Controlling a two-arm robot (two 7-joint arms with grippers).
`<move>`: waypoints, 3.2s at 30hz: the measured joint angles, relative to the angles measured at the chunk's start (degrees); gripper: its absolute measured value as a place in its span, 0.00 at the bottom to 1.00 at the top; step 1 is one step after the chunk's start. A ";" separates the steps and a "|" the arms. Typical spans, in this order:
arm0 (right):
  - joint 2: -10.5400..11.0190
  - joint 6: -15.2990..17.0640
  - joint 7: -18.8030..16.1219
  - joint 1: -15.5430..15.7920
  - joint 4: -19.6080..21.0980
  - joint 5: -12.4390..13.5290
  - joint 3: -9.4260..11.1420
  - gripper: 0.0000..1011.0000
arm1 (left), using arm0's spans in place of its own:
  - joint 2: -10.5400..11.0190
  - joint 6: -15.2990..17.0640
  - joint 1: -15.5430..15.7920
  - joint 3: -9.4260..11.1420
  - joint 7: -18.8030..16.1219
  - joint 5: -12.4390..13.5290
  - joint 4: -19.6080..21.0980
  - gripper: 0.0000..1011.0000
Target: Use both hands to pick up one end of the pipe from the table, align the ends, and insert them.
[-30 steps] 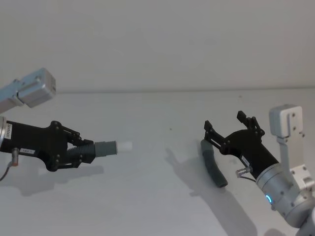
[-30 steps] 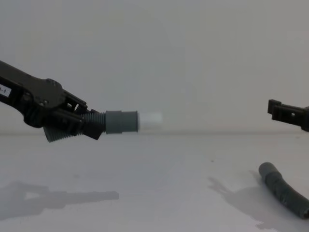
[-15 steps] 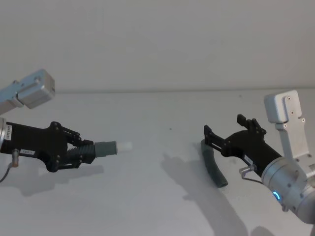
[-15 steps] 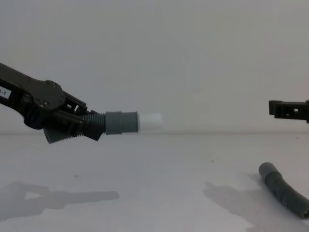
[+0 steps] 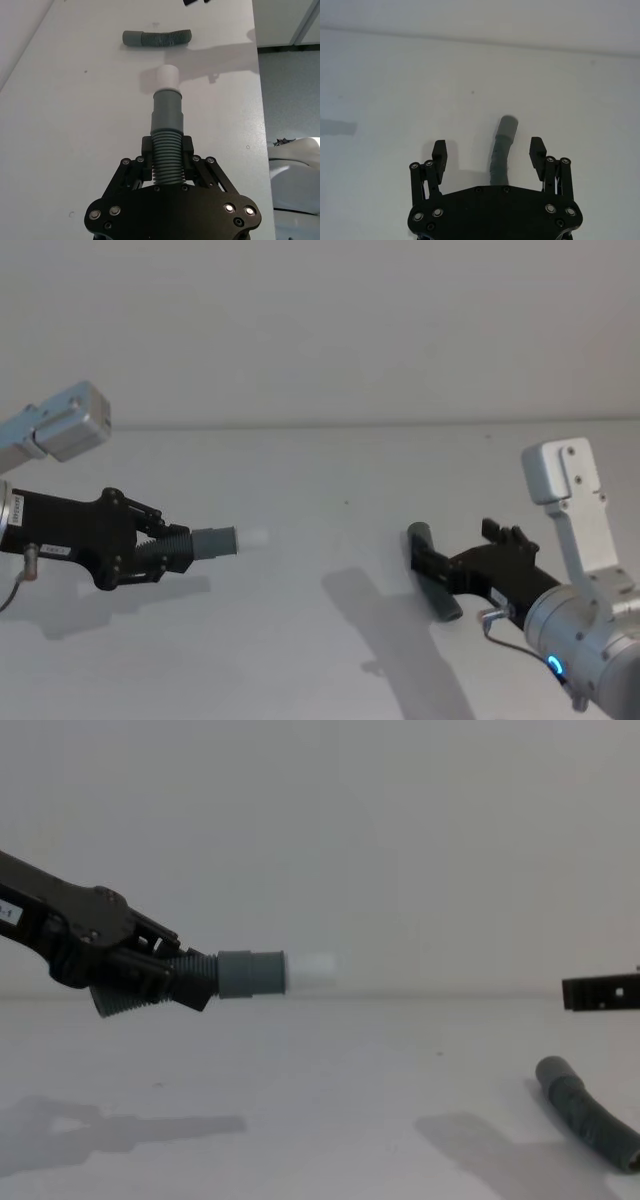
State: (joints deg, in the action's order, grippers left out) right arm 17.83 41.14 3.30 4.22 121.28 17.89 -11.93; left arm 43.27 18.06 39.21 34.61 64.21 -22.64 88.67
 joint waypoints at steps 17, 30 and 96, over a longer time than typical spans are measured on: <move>-2.13 3.45 1.58 -0.47 -1.89 -1.56 -2.66 0.99 | 0.00 -0.01 -0.07 0.00 -0.06 -0.02 -0.01 0.30; -2.65 2.53 0.42 -2.82 -6.76 -2.23 -2.99 0.99 | -0.01 0.00 -0.07 0.00 -0.06 -0.02 0.00 0.30; -1.03 -0.47 -7.63 -10.26 -22.49 -4.30 -1.98 0.69 | -0.01 0.00 -0.07 0.00 -0.05 -0.02 -0.01 0.30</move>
State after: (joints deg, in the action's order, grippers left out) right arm 16.80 40.67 -4.33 -6.04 98.79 13.59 -13.91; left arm 43.27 18.06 39.14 34.61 64.16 -22.66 88.66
